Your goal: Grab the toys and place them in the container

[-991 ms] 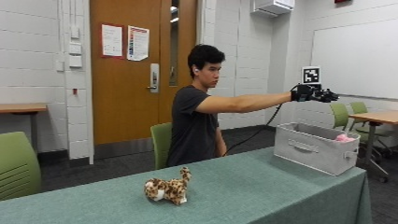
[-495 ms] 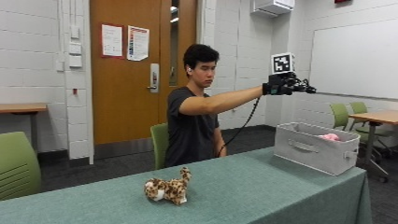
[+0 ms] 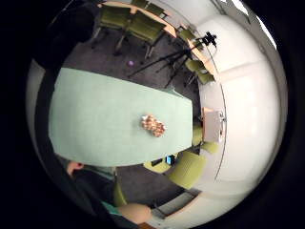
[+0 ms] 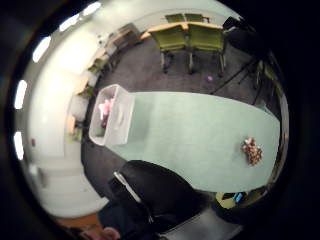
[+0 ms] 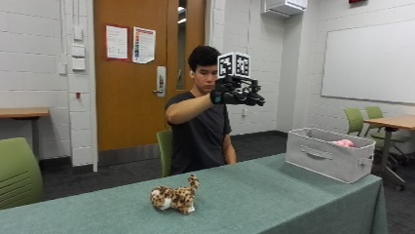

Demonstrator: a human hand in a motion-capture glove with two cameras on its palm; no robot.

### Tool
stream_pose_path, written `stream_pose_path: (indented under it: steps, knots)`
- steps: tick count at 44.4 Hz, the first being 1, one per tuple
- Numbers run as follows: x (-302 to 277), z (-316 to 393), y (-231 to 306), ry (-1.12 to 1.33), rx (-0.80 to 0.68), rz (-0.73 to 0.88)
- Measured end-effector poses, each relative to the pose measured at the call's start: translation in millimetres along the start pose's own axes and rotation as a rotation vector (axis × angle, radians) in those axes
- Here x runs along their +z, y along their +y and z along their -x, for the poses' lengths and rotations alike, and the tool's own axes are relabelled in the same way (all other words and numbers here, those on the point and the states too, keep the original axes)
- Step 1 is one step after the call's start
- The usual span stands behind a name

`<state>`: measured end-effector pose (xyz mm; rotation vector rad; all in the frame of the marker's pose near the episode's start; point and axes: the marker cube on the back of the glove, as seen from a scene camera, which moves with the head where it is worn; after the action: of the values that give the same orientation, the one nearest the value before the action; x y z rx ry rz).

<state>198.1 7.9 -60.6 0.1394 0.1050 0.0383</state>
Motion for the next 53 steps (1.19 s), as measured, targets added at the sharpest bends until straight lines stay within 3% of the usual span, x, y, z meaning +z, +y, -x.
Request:
stream_pose_path:
  steps: [12, 26, 42, 53]
  knots:
    - [42, -117, 31, 0.019, 0.123, 0.028]
    - [152, -216, 42, -0.044, 0.222, 0.122]
    - [273, -251, 74, -0.122, 0.296, 0.262]
    - [308, -268, 91, -0.134, 0.377, 0.292]
